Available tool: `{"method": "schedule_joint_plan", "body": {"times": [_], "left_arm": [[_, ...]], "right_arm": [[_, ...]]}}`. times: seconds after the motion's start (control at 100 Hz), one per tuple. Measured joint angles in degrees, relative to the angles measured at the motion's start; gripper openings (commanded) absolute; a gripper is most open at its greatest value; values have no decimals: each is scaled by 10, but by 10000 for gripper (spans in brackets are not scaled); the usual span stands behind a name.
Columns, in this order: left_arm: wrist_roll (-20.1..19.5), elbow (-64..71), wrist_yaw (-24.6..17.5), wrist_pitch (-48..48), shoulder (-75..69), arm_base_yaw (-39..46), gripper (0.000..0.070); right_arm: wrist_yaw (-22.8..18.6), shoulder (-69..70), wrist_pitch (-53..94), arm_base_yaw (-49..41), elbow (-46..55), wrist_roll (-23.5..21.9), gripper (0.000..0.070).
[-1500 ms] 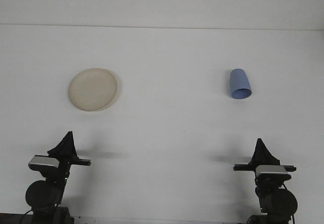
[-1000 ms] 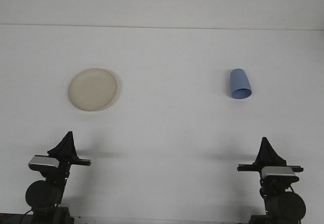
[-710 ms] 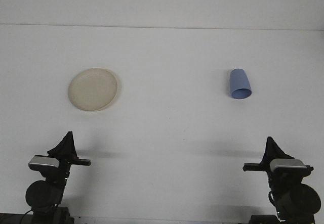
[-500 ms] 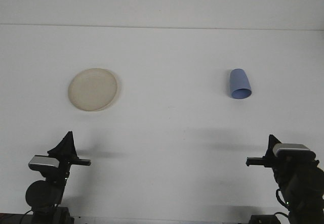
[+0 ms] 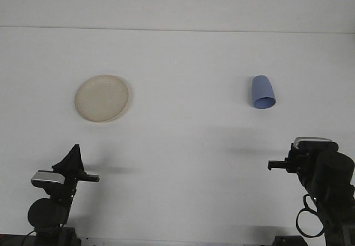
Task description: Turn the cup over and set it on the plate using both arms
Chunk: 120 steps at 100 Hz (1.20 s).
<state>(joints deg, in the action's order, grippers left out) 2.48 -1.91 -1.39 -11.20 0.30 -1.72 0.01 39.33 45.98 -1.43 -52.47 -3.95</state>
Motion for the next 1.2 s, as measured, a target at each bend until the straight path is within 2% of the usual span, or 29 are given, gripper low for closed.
{"method": "schedule_joint_plan", "body": {"times": [0.05,0.09,0.12,0.24,0.27,0.3,0.6,0.79,1.1,1.2], "left_arm": [[0,0,0,0,0,0,11],[0,0,0,0,0,0,11],[0,0,0,0,0,0,11],[0,0,0,0,0,0,11],[0,0,0,0,0,0,11],[0,0,0,0,0,0,11],[0,0,0,0,0,0,11],[0,0,0,0,0,0,11],[0,0,0,0,0,0,11],[0,0,0,0,0,0,11]], "right_arm": [[0,-1,0,0,0,0,14],[0,-1,0,0,0,0,65],[0,-2,0,0,0,0,135],[0,-5,0,0,0,0,490],[0,-6,0,0,0,0,550],[0,-6,0,0,0,0,578],[3,6,-31,0,0,-6,577],[41,71,-109,4,0,3,578],[42,199,-302,29,48,32,578],[23,240,-358,43,73,36,578]]}}
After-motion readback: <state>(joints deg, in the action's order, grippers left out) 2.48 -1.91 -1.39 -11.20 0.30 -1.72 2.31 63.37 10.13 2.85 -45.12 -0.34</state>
